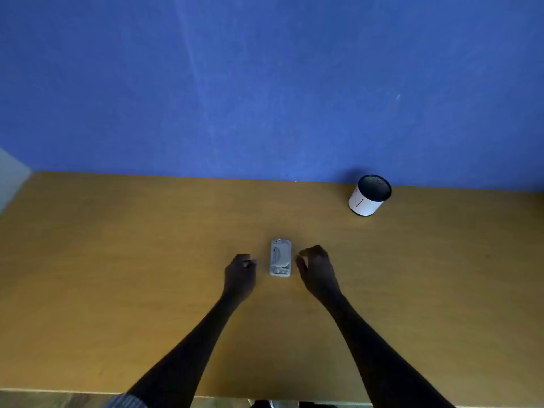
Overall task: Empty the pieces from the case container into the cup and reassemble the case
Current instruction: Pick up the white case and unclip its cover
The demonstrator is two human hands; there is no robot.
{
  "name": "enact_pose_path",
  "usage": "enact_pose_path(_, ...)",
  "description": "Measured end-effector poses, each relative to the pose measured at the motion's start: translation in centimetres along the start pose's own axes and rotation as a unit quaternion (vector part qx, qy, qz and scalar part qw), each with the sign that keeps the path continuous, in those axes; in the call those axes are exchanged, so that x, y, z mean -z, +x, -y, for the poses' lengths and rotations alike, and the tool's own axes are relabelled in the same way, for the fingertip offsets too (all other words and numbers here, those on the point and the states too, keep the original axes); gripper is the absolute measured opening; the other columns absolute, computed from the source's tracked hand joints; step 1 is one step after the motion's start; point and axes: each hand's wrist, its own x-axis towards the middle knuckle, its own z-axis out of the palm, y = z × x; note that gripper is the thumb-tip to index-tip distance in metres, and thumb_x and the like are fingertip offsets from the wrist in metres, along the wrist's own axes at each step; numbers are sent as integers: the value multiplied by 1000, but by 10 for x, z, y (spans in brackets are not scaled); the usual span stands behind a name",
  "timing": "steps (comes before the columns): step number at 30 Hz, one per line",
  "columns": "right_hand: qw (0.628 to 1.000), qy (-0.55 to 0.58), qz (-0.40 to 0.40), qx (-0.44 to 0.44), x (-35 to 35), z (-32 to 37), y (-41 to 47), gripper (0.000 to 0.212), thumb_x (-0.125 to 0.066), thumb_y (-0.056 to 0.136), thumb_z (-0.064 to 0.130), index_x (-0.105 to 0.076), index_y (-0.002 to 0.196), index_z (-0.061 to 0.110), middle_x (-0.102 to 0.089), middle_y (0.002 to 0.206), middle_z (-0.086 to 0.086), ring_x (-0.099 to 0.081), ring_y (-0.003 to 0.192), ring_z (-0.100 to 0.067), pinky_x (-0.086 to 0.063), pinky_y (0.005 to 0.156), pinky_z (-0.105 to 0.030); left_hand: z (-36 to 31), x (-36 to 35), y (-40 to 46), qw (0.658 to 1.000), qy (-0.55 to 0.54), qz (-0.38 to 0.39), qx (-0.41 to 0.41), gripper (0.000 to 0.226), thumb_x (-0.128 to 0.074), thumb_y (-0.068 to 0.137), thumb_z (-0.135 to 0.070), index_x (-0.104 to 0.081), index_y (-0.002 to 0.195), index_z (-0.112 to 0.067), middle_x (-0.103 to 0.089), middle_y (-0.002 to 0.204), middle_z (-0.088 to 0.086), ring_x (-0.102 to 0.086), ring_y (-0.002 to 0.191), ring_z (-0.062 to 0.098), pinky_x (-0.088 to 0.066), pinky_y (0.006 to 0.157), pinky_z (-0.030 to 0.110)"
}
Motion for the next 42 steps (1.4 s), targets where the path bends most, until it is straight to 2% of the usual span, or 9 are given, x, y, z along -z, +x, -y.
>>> enact_pose_path(7, 982, 126, 49, -131, -19, 9, 14, 36, -56, 97, 22, -71, 78, -4, -72, 81, -20, -64, 77, -31, -29, 61, -26, -11, -20, 3, 998, -36, 11, 41, 22, -47, 94, -11, -67, 101, -5, -66, 98, 9, -62, 93, 27, -49, 80, 38)
enact_pose_path(12, 965, 165, 56, -193, -26, 17, 23, 37, -59, 94, 26, -65, 72, -3, -68, 72, -22, -61, 70, -33, -32, 60, -32, -12, -26, 8, 996, -65, 23, 55, 26, -42, 92, -7, -66, 92, 1, -71, 98, 19, -67, 94, 37, -52, 73, 46)
enact_pose_path(15, 955, 182, 59, -226, -29, 19, 27, 36, -60, 93, 26, -65, 72, -3, -66, 69, -21, -58, 63, -29, -36, 56, -33, -12, -29, 10, 993, -89, 39, 69, 26, -40, 91, -5, -63, 82, 2, -72, 93, 20, -67, 92, 40, -41, 61, 35)
enact_pose_path(19, 948, 189, 62, -250, -28, 23, 30, 34, -61, 92, 26, -65, 69, 0, -63, 65, -15, -51, 55, -19, -32, 46, -26, -16, -29, 12, 990, -106, 43, 87, 33, -39, 92, -7, -59, 65, -12, -72, 91, 17, -68, 92, 36, -42, 62, 36)
enact_pose_path(23, 935, 220, 70, -269, -23, 24, 29, 36, -61, 92, 27, -68, 75, -4, -70, 75, -22, -59, 62, -25, -34, 50, -28, -22, -28, 12, 983, -145, 40, 109, 33, -41, 95, -12, -69, 77, -15, -73, 89, 14, -67, 85, 31, -53, 75, 48)
enact_pose_path(27, 917, 275, 66, -282, -8, 30, 30, 33, -62, 92, 28, -73, 87, -3, -73, 85, -21, -71, 80, -35, -49, 62, -38, -31, -22, 12, 968, -214, 46, 120, 30, -46, 95, -13, -72, 81, -9, -63, 72, 8, -56, 65, 21, -42, 63, 35)
enact_pose_path(34, 897, 356, 65, -256, 33, 50, 24, 27, -64, 92, 26, -73, 90, 1, -74, 91, -19, -72, 86, -36, -59, 76, -57, -55, 1, -2, 934, -334, 68, 107, 20, -56, 95, -12, -75, 102, -9, -73, 63, -2, -67, 54, 7, -49, 48, 20)
enact_pose_path(39, 903, 372, 41, -213, 64, 67, 23, 24, -63, 93, 25, -73, 88, 4, -74, 90, -17, -72, 86, -35, -58, 76, -58, -76, 12, -15, 916, -384, 62, 94, 25, -60, 95, -16, -72, 113, -5, -75, 101, 17, -72, 90, 29, -58, 75, 37)
enact_pose_path(42, 872, 442, 17, -207, 83, 74, 23, 22, -58, 97, 19, -70, 101, 1, -72, 100, -23, -71, 93, -40, -58, 81, -57, -93, 19, -23, 908, -406, 44, 97, 24, -61, 94, -15, -72, 111, -3, -76, 97, 14, -73, 77, 21, -56, 61, 29)
